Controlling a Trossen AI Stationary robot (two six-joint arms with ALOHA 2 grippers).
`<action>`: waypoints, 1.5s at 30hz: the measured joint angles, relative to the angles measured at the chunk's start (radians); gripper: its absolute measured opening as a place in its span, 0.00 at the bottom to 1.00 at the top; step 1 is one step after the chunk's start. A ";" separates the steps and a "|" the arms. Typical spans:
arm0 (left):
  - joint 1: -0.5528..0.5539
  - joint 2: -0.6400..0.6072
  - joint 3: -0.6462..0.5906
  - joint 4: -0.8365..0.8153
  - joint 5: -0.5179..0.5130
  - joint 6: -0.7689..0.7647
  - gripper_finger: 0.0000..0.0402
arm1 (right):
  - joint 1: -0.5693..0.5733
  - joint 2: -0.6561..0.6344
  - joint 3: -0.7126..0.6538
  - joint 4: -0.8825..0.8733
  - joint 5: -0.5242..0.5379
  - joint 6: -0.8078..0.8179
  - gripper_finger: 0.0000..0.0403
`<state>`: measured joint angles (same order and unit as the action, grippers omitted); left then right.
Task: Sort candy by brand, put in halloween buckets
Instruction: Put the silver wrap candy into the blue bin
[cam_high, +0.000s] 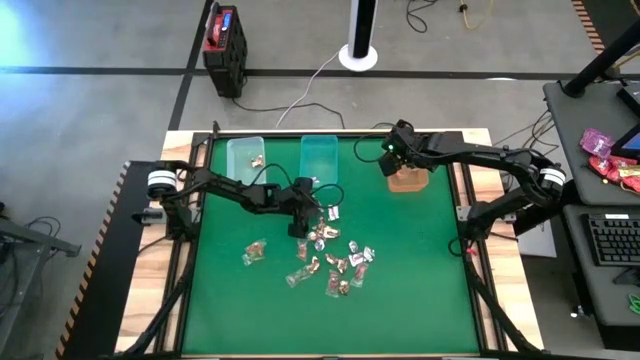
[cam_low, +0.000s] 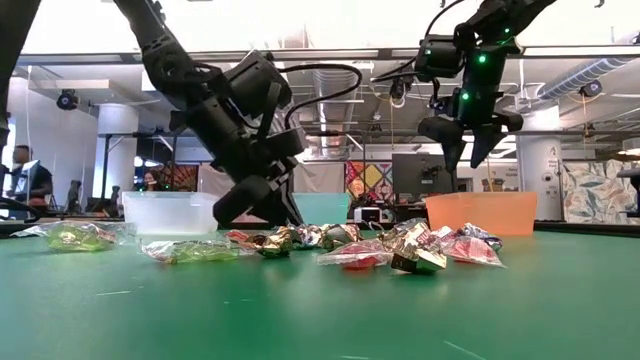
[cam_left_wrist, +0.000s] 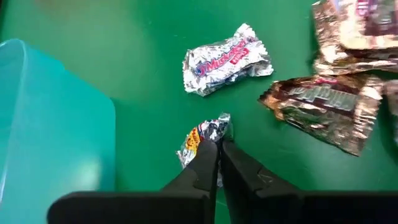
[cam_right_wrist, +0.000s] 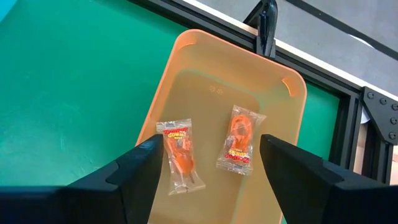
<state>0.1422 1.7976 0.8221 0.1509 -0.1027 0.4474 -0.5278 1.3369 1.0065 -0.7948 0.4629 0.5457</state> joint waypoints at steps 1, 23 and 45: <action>-0.001 -0.017 -0.001 -0.010 0.012 -0.007 0.00 | 0.000 0.000 0.000 0.000 0.000 0.000 0.65; 0.032 -0.209 -0.011 -0.072 0.194 -0.004 0.11 | 0.058 0.000 -0.005 0.038 0.000 -0.026 0.65; 0.033 0.022 0.053 -0.068 0.138 0.039 0.30 | 0.072 0.000 -0.013 0.045 0.000 -0.034 0.65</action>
<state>0.1749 1.8195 0.8749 0.0832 0.0353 0.4862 -0.4553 1.3373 0.9936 -0.7494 0.4633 0.5118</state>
